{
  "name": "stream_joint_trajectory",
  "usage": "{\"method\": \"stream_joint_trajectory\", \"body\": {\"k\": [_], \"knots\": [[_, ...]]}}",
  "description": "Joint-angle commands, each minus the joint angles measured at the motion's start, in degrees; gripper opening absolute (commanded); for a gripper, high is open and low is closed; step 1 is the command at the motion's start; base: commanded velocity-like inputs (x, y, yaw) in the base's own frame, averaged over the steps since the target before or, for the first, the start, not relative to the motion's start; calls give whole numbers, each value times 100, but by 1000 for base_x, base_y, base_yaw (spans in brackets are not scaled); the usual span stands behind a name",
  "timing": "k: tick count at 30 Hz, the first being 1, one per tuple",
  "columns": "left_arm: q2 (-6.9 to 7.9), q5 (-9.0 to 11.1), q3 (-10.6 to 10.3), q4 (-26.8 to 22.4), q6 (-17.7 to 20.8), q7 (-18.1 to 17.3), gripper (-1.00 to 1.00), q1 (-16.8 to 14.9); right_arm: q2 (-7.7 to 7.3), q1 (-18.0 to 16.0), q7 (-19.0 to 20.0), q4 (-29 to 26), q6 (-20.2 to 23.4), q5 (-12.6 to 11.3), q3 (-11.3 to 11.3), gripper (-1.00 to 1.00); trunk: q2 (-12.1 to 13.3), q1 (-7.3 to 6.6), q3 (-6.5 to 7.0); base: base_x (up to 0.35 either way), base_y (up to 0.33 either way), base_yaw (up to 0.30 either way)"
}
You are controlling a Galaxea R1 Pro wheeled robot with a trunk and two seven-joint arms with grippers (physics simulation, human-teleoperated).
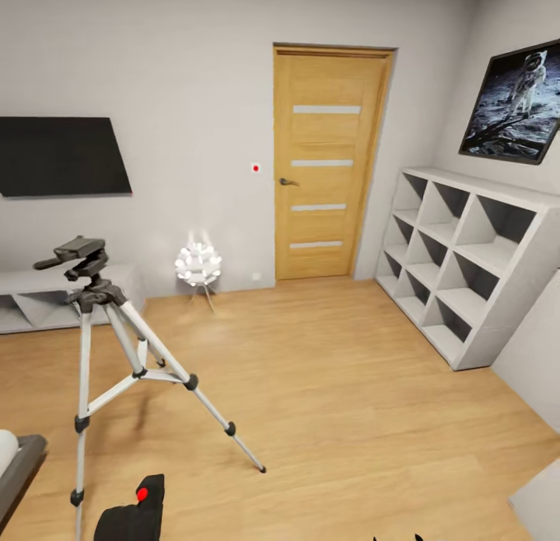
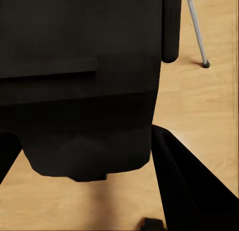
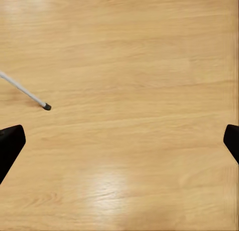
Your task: Attach the digital camera to the camera tripod in the bedroom.
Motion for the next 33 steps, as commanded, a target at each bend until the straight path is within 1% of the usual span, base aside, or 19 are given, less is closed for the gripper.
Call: {"method": "stream_joint_trajectory", "body": {"k": [1, 22, 26, 33], "knots": [[1, 7, -47, -2, -10, 42, -100, -3, 2, -6, 37, 6, -16, -13, -14, 100, -11, 6, -11, 273, -211, -109], [-15, 7, -55, -2, -9, 42, -100, -3, 16, -6, 37, 6, -19, -10, -10, 100, -11, 6, -11, 313, -158, -10], [-14, 7, -53, -2, -8, 45, -100, -3, 10, -6, 37, 6, -19, -11, -10, 100, -11, 6, -11, 288, -218, -156], [-8, 7, -55, -2, -7, 47, -100, -3, 9, -6, 37, 6, -18, -6, -10, 100, -11, 6, -11, 303, -141, -271]]}}
